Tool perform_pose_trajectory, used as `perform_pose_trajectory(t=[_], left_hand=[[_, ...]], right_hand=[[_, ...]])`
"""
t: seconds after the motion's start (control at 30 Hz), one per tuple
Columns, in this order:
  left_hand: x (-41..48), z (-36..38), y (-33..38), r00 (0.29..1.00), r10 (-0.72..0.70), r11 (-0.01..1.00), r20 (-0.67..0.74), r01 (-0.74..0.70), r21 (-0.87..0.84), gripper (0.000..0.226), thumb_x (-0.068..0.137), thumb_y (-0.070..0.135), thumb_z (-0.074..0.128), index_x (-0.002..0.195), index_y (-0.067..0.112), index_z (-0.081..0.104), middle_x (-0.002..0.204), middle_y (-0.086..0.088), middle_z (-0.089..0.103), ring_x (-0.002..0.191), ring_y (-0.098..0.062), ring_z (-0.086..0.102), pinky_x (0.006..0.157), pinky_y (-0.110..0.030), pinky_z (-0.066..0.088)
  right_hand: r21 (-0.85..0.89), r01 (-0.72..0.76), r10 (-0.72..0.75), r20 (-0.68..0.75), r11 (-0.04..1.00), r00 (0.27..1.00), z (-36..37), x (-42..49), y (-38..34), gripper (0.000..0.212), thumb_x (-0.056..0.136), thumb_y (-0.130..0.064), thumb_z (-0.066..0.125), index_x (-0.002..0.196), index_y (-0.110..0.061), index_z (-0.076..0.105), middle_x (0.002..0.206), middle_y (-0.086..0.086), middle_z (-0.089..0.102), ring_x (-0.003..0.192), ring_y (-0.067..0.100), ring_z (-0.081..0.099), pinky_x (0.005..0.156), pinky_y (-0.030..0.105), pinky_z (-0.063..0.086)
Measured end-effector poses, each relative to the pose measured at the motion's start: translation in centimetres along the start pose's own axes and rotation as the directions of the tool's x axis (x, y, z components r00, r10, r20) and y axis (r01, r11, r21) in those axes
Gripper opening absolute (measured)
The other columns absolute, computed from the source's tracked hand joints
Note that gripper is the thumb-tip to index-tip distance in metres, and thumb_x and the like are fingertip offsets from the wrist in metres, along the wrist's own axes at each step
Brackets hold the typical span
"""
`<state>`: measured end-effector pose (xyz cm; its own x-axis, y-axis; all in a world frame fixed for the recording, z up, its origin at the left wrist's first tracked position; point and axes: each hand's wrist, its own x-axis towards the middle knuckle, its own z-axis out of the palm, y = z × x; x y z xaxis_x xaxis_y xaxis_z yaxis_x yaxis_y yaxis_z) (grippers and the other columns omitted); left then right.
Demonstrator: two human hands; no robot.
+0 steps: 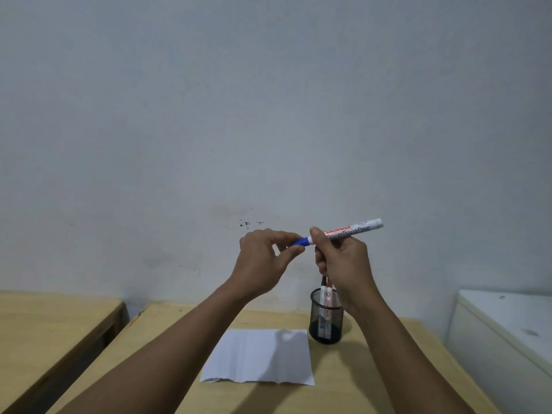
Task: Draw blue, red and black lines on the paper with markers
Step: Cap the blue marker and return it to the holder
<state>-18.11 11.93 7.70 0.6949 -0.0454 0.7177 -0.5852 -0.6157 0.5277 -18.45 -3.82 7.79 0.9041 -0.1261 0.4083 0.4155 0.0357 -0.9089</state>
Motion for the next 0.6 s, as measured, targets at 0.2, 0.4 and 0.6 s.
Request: perform_pose_trajectory(t=[0.2,0.4,0.6], left_hand=[[1.2,2.4,0.7,0.999,0.039,0.941,0.011,-0.04,0.335,0.026,0.091,0.046,0.061,0.111,0.035,0.072,0.094,0.015,0.074,0.081,-0.006,0.059,0.087,-0.036,0.027],[3.0,5.8,0.4,0.986,0.152,0.933,0.075,-0.168,0.318,0.027,0.09,0.048,0.062,0.11,0.034,0.071,0.096,0.014,0.074,0.08,-0.001,0.05,0.092,-0.04,0.032],[4.2,9.9,-2.8,0.996,-0.068,0.994,0.063,0.062,0.091,0.035,0.086,0.059,0.06,0.113,0.039,0.067,0.089,0.021,0.072,0.078,0.002,0.065,0.091,-0.039,0.036]], right_hand=[[-0.26,-0.133,0.109,-0.106,0.956,0.988,-3.5,2.0,1.6,0.044,0.089,-0.051,0.068,0.088,-0.007,0.074,0.061,0.004,0.061,0.051,0.014,0.05,0.052,0.031,0.045],[-0.736,0.317,-0.334,0.13,0.598,0.934,-5.7,4.0,5.2,0.039,0.088,-0.026,0.077,0.125,-0.026,0.065,0.11,-0.007,0.056,0.078,0.008,0.06,0.07,0.027,0.058],[-0.596,0.201,-0.229,0.03,0.778,0.973,-7.4,7.7,8.1,0.005,0.094,-0.023,0.069,0.096,-0.018,0.068,0.088,-0.001,0.066,0.076,0.011,0.061,0.064,0.005,0.043]])
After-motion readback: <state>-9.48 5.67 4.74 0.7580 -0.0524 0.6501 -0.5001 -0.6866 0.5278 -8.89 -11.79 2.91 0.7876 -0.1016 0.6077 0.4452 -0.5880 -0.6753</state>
